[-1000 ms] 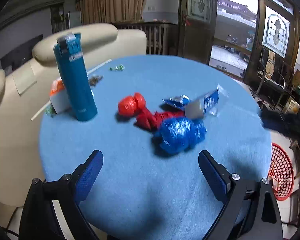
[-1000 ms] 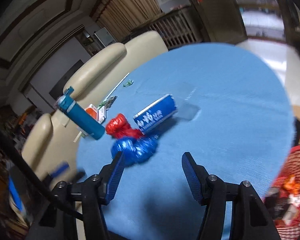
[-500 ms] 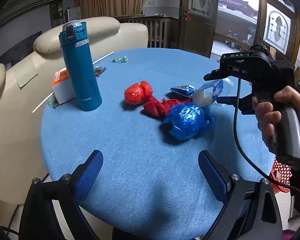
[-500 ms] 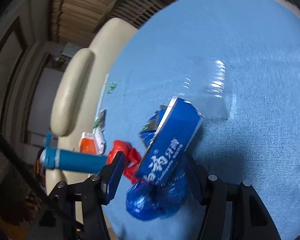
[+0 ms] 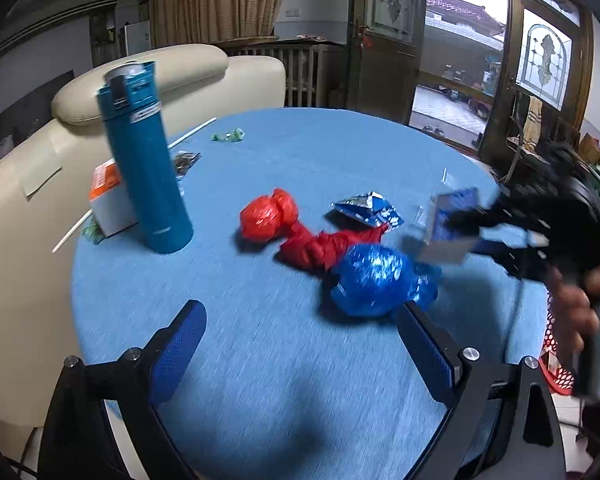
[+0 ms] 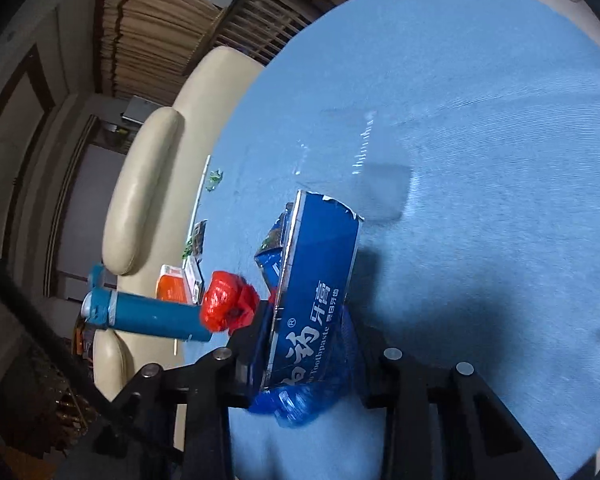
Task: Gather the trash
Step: 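Grasp the blue toothpaste box with the right tool and lift it, then grasp the blue plastic bag with the left tool while the right tool holds the box, then carry box and blue bag over the red basket and open both tools, then move both open tools back over the table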
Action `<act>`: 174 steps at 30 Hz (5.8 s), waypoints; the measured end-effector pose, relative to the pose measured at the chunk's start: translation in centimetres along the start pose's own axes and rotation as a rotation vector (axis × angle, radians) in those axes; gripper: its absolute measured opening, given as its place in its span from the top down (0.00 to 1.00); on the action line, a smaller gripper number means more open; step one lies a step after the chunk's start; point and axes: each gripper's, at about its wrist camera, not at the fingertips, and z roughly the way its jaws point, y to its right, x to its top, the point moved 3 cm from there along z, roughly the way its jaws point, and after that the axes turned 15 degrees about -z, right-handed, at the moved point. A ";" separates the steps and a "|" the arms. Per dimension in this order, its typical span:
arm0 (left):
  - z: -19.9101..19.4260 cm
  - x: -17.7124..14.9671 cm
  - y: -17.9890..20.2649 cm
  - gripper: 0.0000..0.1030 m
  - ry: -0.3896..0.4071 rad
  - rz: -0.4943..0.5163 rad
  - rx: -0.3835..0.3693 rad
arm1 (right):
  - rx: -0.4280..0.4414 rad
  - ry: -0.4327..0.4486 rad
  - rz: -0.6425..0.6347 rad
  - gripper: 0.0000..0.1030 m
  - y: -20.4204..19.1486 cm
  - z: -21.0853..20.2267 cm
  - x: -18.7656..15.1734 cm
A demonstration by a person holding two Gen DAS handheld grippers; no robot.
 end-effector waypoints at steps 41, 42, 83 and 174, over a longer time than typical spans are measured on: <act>-0.8 -0.5 10.5 0.53 -0.023 0.149 -0.149 | -0.253 0.224 -0.324 0.64 3.3 -14.2 -5.3; -1.3 -0.6 10.9 0.53 -0.011 0.165 -0.149 | -0.261 0.233 -0.341 0.64 3.1 -14.7 -5.5; -4.2 -1.9 16.5 0.53 -0.010 0.329 -0.213 | -0.363 0.402 -0.325 0.64 6.7 -24.2 -7.3; -1.9 -0.5 7.0 0.27 -0.018 0.172 0.093 | -0.302 0.343 0.021 0.61 18.2 -28.3 -8.9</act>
